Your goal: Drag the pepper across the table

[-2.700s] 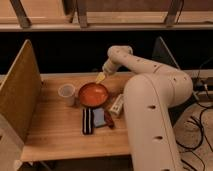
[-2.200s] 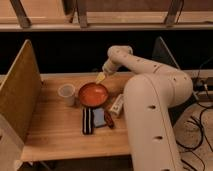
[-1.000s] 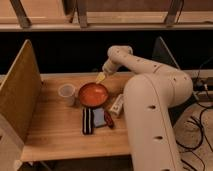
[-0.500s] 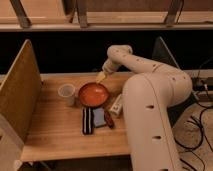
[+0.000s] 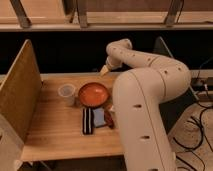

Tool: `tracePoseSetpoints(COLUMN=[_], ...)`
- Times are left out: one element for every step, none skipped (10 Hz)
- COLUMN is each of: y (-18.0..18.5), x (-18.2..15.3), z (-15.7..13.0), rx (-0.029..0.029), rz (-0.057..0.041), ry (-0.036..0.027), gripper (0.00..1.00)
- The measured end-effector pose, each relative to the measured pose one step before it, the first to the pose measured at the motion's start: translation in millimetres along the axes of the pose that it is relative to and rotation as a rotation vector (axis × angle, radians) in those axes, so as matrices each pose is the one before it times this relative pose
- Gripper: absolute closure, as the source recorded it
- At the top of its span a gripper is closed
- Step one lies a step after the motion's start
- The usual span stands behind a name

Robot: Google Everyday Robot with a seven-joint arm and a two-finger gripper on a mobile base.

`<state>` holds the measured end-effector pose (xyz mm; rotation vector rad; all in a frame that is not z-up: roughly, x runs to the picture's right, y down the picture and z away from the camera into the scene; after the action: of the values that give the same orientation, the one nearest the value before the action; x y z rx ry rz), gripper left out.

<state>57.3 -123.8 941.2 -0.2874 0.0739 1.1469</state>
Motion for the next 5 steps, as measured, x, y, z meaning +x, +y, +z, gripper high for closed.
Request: tracePoseSetpoints(y=[-8.19, -2.34, 3.39, 10.19, 12.37], x=[9.76, 10.41, 13.74, 18.39, 16.37], z=[-8.62, -7.38, -6.66, -7.21, -4.74], rx=[0.03819, 0.01751, 0.00237, -0.01549, -0.02438], rz=[0.08813, 0.06897, 0.05925, 0.04696, 0.02118], ry=[0.00976, 0.00864, 0.01353, 0.01907, 0.01731], gripper=[0.20, 0.20, 0.20, 0.20, 0.20])
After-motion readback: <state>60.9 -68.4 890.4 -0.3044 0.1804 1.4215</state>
